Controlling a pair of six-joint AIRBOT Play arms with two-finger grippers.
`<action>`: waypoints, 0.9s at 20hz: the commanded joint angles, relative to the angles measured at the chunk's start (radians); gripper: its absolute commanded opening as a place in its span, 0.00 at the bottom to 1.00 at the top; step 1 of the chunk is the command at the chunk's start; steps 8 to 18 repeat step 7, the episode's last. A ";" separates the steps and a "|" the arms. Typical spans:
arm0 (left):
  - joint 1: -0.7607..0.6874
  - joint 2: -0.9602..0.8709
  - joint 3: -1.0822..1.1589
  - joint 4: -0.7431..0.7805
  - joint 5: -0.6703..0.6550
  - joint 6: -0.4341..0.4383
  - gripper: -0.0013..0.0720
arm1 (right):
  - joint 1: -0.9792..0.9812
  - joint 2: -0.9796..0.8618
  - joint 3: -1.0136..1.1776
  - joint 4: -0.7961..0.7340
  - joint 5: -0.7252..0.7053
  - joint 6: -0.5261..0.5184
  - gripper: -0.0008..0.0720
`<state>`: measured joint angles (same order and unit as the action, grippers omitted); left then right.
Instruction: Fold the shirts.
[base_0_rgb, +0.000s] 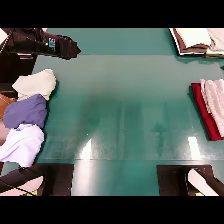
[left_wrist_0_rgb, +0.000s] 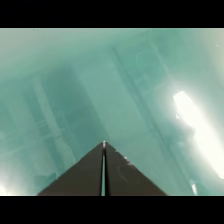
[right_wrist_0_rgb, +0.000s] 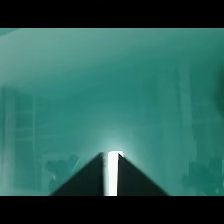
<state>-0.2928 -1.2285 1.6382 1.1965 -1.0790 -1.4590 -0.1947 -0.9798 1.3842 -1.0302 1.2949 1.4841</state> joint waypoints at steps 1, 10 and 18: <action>0.000 0.001 0.000 0.000 -0.001 0.000 0.05 | 0.247 0.053 0.000 0.006 -0.107 -0.045 0.03; 0.000 0.001 0.000 0.000 -0.001 0.000 0.05 | 0.396 0.077 0.000 0.007 -0.132 -0.045 0.03; 0.000 0.001 0.000 0.000 -0.001 0.000 0.05 | 0.396 0.077 0.000 0.007 -0.132 -0.045 0.03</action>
